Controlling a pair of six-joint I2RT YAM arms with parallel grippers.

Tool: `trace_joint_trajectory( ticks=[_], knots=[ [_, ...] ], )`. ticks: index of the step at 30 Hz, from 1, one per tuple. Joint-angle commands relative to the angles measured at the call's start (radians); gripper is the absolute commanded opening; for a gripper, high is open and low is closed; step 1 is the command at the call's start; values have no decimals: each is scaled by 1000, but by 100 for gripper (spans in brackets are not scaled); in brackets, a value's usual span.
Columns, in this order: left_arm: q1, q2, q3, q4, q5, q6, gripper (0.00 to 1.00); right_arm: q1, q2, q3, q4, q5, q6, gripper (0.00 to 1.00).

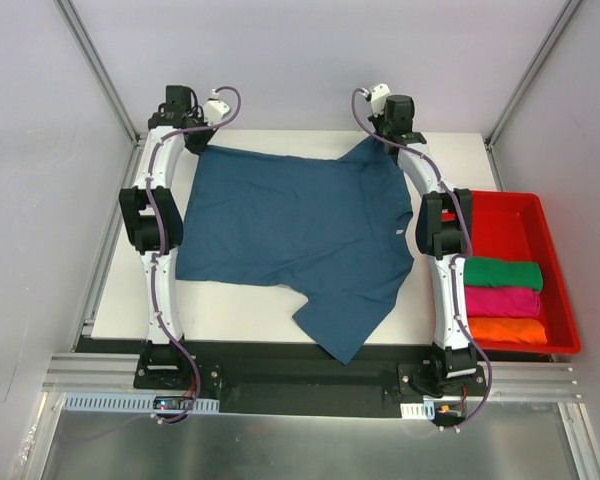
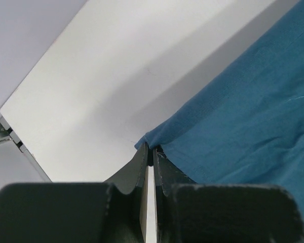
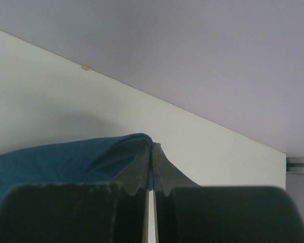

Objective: Roll the t-shirts
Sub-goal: Fold the T-shirt at the center of the board.

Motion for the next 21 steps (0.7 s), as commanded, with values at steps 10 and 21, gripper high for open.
trace_joint_trajectory(
  ticks=[10,21],
  knots=[
    [14,-176,-202,13,51,77,0,27,-295,-177,-174,-24,107,1],
    [25,-178,-222,13,102,298,0,80,-438,-270,-363,-5,229,1]
  ],
)
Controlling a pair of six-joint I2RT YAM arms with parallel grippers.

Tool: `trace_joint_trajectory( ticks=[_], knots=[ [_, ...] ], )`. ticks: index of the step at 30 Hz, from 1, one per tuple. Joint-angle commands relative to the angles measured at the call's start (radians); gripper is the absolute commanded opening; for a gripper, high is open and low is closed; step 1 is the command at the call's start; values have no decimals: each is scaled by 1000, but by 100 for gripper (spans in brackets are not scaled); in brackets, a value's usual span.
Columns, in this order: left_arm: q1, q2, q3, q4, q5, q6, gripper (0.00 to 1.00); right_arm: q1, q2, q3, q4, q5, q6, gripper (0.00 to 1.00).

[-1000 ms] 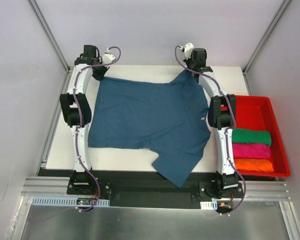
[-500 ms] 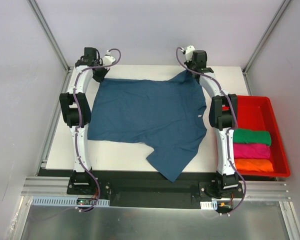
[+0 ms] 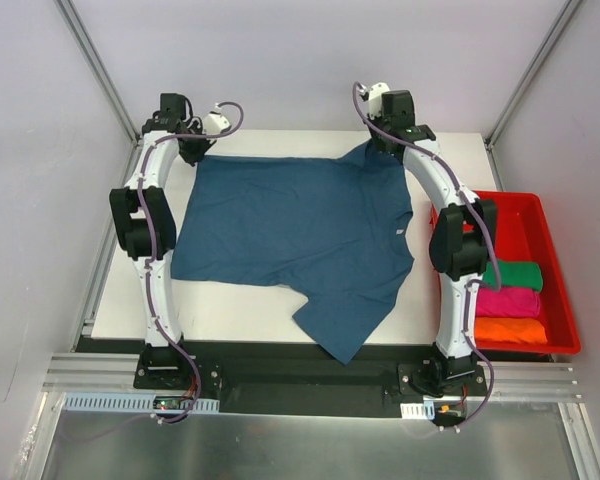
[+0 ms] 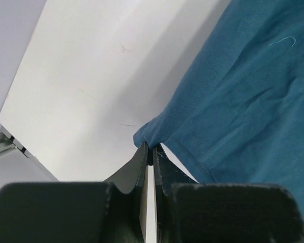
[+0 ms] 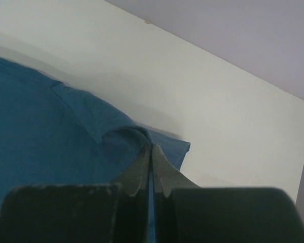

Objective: Roll the t-shirts
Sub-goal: Fold the T-shirt at the center of the board.

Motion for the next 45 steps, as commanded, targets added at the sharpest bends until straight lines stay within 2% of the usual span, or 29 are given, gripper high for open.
trace_joint_trajectory(
  ticks=[1,12,14,21,25,29,45],
  knots=[
    [11,-55,1,-2,40,155,0,8,-85,17,-121,14,83,1],
    [40,-80,-5,-2,49,345,0,-4,-221,-101,-227,7,110,1],
    [41,-99,-40,-1,40,428,0,-4,-249,-107,-257,-1,116,1],
    [43,-130,-71,-2,42,512,0,0,-329,-159,-363,-61,174,1],
    [41,-170,-155,-1,43,586,0,16,-378,-236,-389,-85,200,1],
    [40,-211,-229,-2,22,620,0,36,-410,-323,-391,-70,209,1],
    [35,-297,-474,12,-53,635,0,53,-455,-422,-452,-119,277,1]
  ],
)
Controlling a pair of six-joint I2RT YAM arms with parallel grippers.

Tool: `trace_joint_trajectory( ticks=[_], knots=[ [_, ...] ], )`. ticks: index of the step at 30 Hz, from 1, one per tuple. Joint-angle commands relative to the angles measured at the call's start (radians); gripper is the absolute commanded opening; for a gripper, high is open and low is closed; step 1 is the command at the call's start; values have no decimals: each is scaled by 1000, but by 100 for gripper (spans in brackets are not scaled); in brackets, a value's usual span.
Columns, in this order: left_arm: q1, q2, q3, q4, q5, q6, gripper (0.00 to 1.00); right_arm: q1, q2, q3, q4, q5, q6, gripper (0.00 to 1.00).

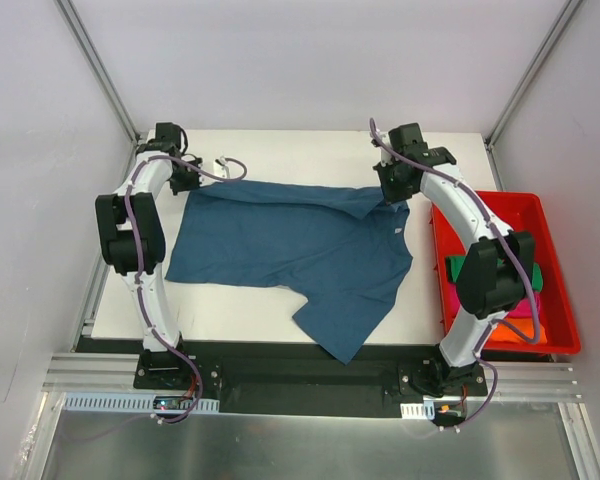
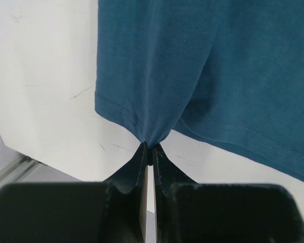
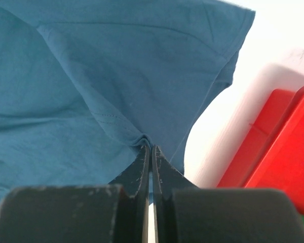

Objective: Roll the t-shirts
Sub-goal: Fold the T-shirt at the center of the board.

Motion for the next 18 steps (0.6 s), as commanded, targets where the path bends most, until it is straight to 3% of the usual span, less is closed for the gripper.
trace_joint_trajectory(
  ticks=[1,18],
  knots=[
    [-2,-95,-52,-8,-13,31,0,13,-80,-32,-49,-20,45,1],
    [0,-169,-209,-11,-39,25,0,27,-155,-116,-90,-92,47,1]
  ],
)
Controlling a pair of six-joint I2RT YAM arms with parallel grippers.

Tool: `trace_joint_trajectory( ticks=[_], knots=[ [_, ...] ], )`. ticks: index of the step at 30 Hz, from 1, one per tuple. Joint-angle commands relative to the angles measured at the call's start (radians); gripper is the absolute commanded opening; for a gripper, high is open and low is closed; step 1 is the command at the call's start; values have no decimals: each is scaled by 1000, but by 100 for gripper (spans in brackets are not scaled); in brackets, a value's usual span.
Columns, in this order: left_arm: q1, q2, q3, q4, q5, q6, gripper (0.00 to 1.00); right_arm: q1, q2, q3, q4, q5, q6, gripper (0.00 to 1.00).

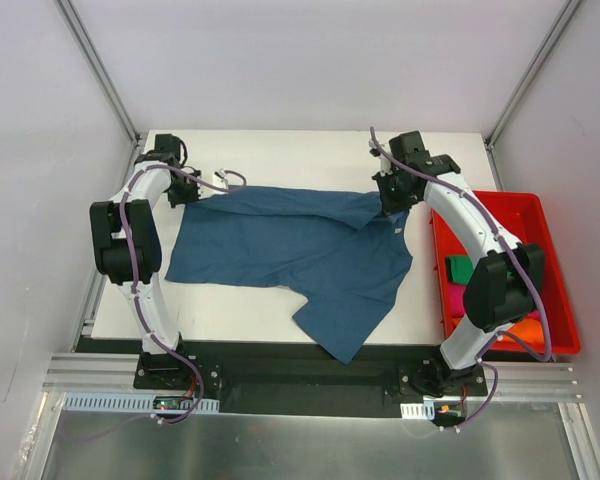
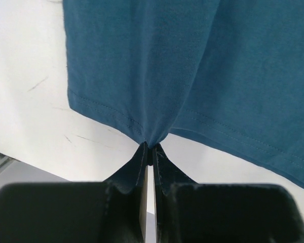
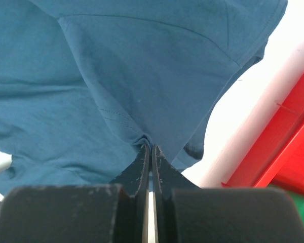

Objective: Roll the t-shirts
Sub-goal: Fold the T-shirt at the center of the board.

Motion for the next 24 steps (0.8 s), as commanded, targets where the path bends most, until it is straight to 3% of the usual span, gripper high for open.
trace_joint_trajectory(
  ticks=[1,6,7,8,10,11,13,16,24],
  knots=[
    [-2,-66,-42,-20,-14,22,0,12,-68,-41,-42,-30,19,1],
    [4,-61,-74,-20,-52,18,0,26,-95,-113,-53,-82,4,1],
    [7,-66,-79,-20,-51,19,3,28,-101,-122,-58,-88,2,1],
    [8,-69,-85,-20,-51,15,12,29,-109,-127,-65,-102,2,1],
    [9,-81,-93,-20,-54,7,22,28,-107,-110,-82,-125,-14,11],
    [8,-84,-93,-20,-48,-8,25,26,-100,-92,-110,-145,-31,23],
    [8,-96,-84,-22,-40,-39,31,11,-62,-20,-130,-134,-57,32],
    [9,-81,-18,-22,-20,-155,36,-58,33,72,-139,-127,-36,37],
    [11,130,349,-91,-21,-713,50,-153,339,422,-105,5,-159,38]
  ],
)
